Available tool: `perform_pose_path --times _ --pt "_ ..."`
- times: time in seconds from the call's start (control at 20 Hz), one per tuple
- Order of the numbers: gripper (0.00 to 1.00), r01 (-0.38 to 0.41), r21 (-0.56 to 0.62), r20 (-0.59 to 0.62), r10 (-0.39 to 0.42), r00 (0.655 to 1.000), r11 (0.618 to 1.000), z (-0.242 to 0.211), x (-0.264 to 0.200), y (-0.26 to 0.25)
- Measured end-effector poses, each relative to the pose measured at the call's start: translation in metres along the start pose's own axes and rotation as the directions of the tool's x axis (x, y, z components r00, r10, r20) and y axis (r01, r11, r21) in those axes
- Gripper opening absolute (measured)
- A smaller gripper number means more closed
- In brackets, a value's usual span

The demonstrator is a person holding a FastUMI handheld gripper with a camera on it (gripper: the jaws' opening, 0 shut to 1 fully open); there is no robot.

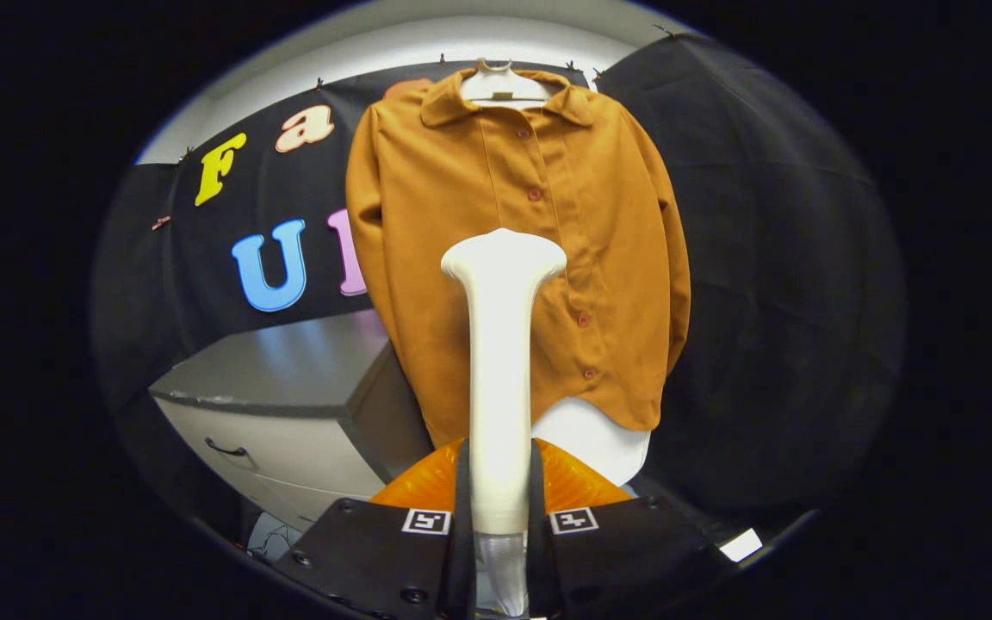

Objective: Iron the clothes twice with a garment steamer, once on the left side and once on the right side.

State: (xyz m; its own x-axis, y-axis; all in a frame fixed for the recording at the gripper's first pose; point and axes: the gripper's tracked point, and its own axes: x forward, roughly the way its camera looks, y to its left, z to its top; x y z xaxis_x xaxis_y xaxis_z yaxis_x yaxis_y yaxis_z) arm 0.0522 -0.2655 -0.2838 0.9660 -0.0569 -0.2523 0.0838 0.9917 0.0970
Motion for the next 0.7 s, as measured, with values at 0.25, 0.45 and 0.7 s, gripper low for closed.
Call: perform_pose_path --times 0.25,0.45,0.7 --pt "0.27 -0.037 -0.033 0.201 0.043 0.979 0.999 0.104 -0.029 0.013" --pt "0.27 -0.062 -0.070 0.326 0.081 0.942 0.996 0.174 -0.057 0.023" --pt "0.26 -0.051 -0.080 0.415 0.080 0.906 0.995 0.230 -0.078 0.020"
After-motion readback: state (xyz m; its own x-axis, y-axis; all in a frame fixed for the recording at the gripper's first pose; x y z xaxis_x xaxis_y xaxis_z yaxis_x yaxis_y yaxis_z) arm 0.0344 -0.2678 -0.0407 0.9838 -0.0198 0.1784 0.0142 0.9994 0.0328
